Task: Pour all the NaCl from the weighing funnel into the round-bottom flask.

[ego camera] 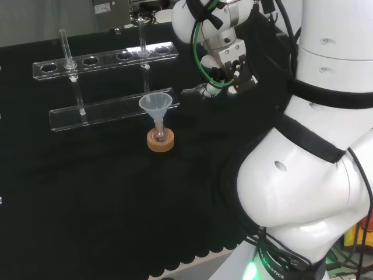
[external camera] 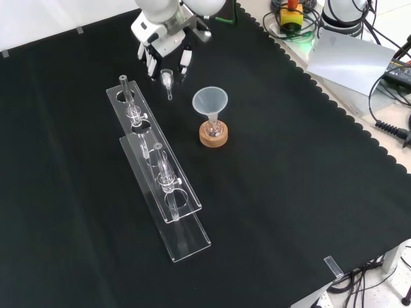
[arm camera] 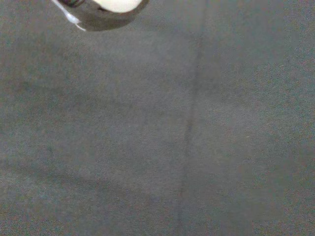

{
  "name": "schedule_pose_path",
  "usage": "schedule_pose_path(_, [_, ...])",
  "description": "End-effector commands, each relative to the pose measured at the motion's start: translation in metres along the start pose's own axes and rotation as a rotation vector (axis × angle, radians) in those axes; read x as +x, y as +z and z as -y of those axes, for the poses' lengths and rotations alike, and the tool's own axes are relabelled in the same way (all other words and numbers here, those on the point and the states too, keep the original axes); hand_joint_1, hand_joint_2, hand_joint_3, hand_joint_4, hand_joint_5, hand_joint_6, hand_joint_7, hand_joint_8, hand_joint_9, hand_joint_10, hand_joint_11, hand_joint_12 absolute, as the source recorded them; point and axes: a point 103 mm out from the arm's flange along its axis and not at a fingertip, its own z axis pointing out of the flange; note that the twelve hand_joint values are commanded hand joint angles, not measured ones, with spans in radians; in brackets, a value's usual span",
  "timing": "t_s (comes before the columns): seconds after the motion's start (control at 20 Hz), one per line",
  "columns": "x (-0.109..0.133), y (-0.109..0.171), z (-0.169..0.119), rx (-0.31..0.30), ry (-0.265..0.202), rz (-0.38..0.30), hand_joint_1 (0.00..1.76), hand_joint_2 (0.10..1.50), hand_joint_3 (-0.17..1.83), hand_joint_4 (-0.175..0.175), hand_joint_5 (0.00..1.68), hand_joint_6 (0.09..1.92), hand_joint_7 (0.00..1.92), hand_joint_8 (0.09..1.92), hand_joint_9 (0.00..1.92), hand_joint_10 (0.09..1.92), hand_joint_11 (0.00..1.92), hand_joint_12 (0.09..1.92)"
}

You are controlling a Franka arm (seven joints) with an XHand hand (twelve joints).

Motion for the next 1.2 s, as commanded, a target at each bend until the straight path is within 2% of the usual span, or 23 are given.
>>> schedule_pose_path(0.05, [-0.014,-0.017,0.031,0.008,0.029,0.025,1.04,0.92,0.36,0.158,1.02,1.00,1.05,0.59,1.24,0.30,0.79,1.12])
schedule_pose_path(0.35, [-0.014,-0.036,0.051,-0.002,0.034,0.032,1.04,0.92,0.37,0.159,1.02,1.00,1.05,0.59,1.25,0.30,0.80,1.12])
schedule_pose_path(0.65, [-0.008,-0.058,0.065,0.013,0.004,0.047,1.04,0.90,0.41,0.163,1.03,1.00,1.05,0.60,1.26,0.30,0.80,1.11])
schedule_pose_path(0.95, [0.010,-0.077,0.077,-0.002,-0.019,0.100,1.04,0.89,0.42,0.164,1.03,1.01,1.06,0.60,1.27,0.30,0.80,1.11])
schedule_pose_path(1.2, [0.035,-0.085,0.084,-0.013,-0.044,0.121,1.05,0.87,0.45,0.168,1.03,1.00,1.06,0.59,1.28,0.29,0.81,1.11])
